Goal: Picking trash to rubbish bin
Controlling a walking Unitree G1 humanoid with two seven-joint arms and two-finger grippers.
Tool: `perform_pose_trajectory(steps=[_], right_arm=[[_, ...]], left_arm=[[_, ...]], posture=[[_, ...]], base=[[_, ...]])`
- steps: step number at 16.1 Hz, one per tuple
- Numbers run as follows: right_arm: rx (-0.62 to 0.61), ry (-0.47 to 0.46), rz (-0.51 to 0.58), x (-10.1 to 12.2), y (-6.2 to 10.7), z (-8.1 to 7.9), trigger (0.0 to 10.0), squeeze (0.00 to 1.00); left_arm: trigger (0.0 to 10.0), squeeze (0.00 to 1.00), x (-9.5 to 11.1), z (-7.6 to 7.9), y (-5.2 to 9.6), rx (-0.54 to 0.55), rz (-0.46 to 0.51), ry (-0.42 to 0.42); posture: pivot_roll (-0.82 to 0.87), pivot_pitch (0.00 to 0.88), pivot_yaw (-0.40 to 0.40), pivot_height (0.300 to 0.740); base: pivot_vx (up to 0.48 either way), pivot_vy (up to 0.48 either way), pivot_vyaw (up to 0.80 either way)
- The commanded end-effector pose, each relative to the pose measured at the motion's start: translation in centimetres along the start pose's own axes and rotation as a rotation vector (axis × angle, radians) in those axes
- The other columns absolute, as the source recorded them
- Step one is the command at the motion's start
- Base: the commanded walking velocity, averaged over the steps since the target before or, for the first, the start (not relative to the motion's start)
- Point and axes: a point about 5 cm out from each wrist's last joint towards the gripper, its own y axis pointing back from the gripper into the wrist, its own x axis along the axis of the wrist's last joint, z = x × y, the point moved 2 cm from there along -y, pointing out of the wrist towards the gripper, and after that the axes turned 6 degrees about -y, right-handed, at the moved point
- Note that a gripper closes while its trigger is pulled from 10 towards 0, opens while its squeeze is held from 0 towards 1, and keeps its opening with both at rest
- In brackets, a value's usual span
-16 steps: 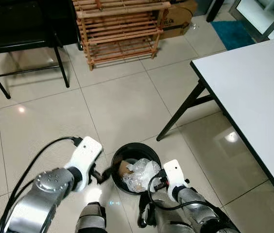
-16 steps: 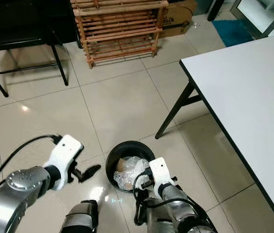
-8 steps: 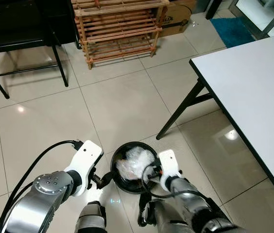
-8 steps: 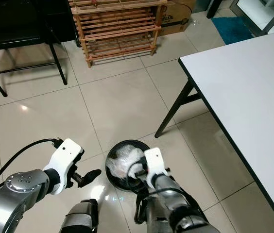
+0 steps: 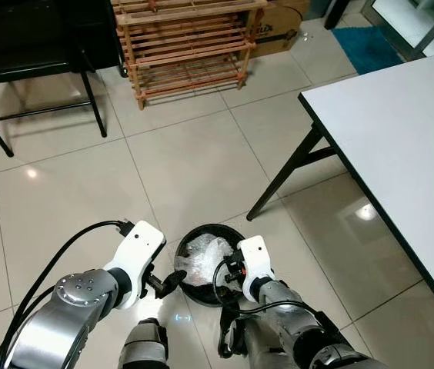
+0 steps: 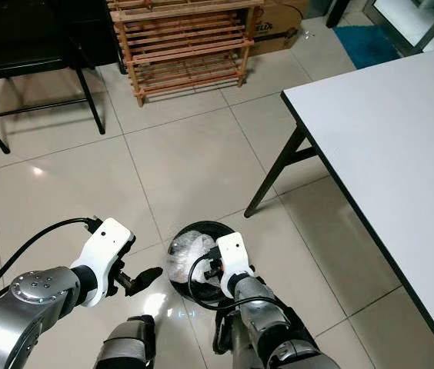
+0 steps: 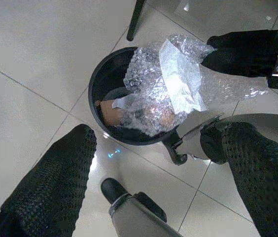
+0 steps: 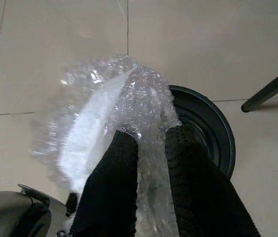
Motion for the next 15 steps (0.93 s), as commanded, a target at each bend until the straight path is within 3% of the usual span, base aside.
perform_pose_trajectory(steps=[1, 10, 11, 12, 13, 15], right_arm=[[-0.016, -0.019, -0.042, -1.5, 0.6, 0.4, 10.0, 1.0], [-0.037, -0.013, -0.04, -1.4, 0.7, 0.9, 10.0, 1.0], [-0.046, -0.005, -0.042, -1.5, 0.7, 1.0, 10.0, 0.19], [-0.049, -0.004, -0.042, -1.5, 0.7, 1.1, 10.0, 0.19], [-0.074, -0.01, -0.005, -0.9, 0.8, 1.8, 10.0, 0.0], [-0.111, -0.019, 0.055, 0.0, 1.0, 2.8, 10.0, 0.0]], left_arm=[[10.0, 0.0, -0.1, 0.8, -0.1, -0.033, -0.001, 0.003], [10.0, 0.0, -0.1, 0.8, -0.3, -0.031, -0.001, -0.002], [10.0, 0.0, -0.1, 0.8, -0.4, -0.031, -0.001, -0.003], [10.0, 0.0, -0.1, 0.8, -0.4, -0.031, 0.0, -0.003], [10.0, 0.0, 0.3, 0.9, -0.6, -0.031, 0.017, -0.008], [10.0, 0.0, 1.1, 0.9, -1.0, -0.028, 0.048, -0.024]], posture=[[0.43, 0.35, -0.125, 0.74], [0.43, 0.342, -0.126, 0.74], [0.43, 0.34, -0.125, 0.74], [0.43, 0.34, -0.125, 0.74], [0.42, 0.335, -0.125, 0.74], [0.41, 0.324, -0.123, 0.74]], base=[[0.0, 0.0, 0.0], [0.0, 0.0, 0.0], [0.0, 0.0, 0.0], [0.0, 0.0, 0.0], [0.0, 0.0, 0.0], [0.0, 0.0, 0.0]])
